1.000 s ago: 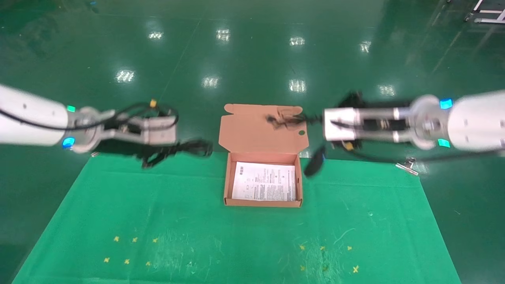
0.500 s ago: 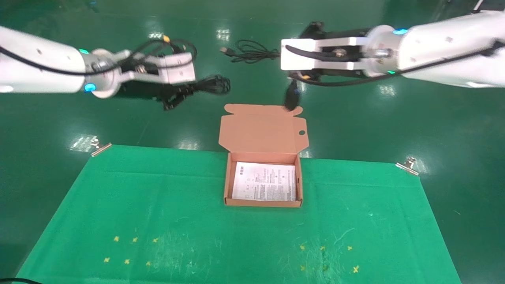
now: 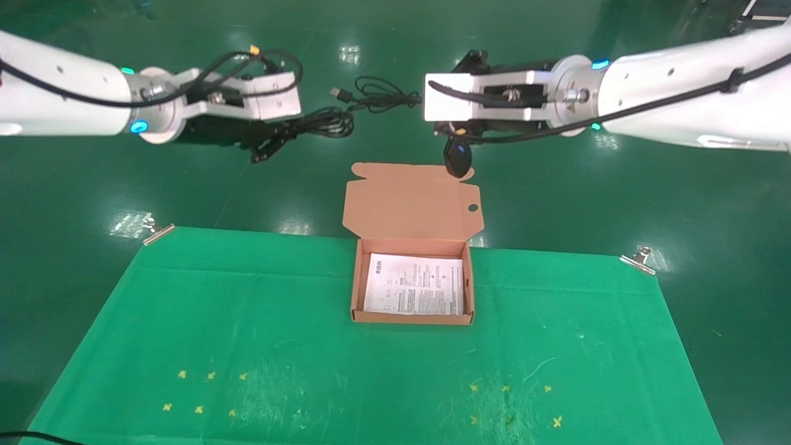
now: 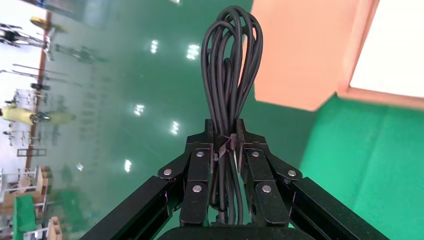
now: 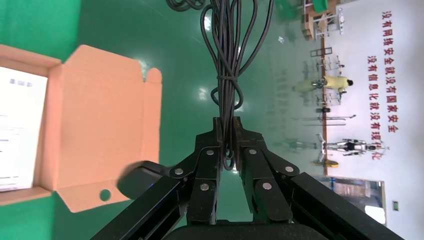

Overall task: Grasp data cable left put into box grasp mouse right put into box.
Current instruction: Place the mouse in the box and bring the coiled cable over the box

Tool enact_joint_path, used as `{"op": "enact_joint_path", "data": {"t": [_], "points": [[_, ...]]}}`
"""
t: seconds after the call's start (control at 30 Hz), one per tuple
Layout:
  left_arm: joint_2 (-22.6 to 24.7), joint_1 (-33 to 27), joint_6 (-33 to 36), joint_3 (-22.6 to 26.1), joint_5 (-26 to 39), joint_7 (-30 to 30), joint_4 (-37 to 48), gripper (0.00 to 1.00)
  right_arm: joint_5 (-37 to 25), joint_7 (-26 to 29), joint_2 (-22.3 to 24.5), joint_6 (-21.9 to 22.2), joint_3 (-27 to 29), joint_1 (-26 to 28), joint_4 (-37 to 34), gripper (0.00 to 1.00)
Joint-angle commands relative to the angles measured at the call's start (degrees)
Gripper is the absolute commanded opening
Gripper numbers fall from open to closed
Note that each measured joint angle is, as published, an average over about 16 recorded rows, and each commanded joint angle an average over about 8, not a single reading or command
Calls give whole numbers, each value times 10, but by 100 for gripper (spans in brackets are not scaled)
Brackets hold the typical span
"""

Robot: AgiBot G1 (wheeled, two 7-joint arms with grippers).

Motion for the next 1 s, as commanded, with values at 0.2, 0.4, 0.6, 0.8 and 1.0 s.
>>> {"op": "enact_joint_path", "data": {"t": [0.2,0.4,0.6,0.8,1.0], "points": [[-9,13,9,15,28,-17,-8,0,12,-8,-7,5,1,-18,-13,0],[-22,24,21,28,59,-50,-29,0,27,-23,-23,4,0,-33,-36,0],[-36,31,35,37,89,-86,-52,0,38,-43,-44,8,-3,-46,-72,0],[-51,39,46,44,109,-108,-73,0,41,-66,-70,14,-7,-53,-123,0],[-57,43,50,45,115,-120,-88,0,58,-85,-92,15,-7,-64,-163,0]]}}
